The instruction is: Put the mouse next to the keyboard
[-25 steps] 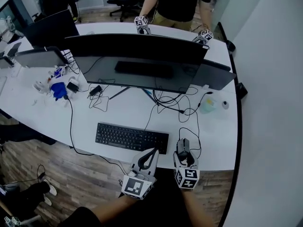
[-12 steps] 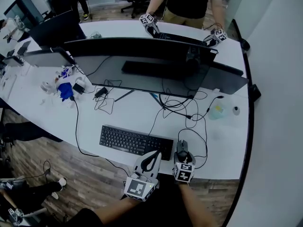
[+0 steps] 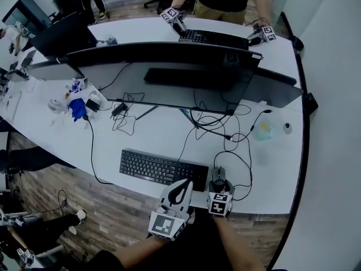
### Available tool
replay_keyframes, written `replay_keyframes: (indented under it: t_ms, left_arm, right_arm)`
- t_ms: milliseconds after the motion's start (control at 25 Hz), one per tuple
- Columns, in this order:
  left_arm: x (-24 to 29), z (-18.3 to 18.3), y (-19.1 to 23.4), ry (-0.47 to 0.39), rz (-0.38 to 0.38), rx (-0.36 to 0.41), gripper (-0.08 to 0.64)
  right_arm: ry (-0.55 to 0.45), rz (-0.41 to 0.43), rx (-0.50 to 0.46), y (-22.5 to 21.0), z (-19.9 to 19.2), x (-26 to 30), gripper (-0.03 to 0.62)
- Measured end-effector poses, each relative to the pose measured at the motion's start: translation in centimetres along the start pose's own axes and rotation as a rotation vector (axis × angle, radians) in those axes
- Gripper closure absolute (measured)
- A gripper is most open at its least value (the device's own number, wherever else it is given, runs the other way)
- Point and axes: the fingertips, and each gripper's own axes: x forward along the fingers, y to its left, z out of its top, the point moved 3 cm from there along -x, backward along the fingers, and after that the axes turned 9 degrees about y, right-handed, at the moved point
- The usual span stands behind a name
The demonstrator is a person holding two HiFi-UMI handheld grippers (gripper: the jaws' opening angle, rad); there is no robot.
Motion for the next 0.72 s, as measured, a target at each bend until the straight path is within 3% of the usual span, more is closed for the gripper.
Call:
replay_keyframes:
  t_ms: [120, 360, 720]
  left_arm:
    - [0.1, -0.2, 0.1, 0.004, -0.004, 0.003, 0.548]
    - [-0.7, 0.4, 0.0, -0.021, -0.030, 0.008, 0.548]
    - [-3.9, 0.4, -1.0, -0.047, -0.118, -0.029, 0.548]
  right_arm:
    - [-0.003, 0.007, -0.001, -0.1, 0.0, 0.2, 0.295]
    - [0.003, 0.046, 0.113, -0.8, 0.0, -2.8, 0.276]
    - [-0.246, 0.129, 0.105, 2.9, 3.2, -13.4, 0.276]
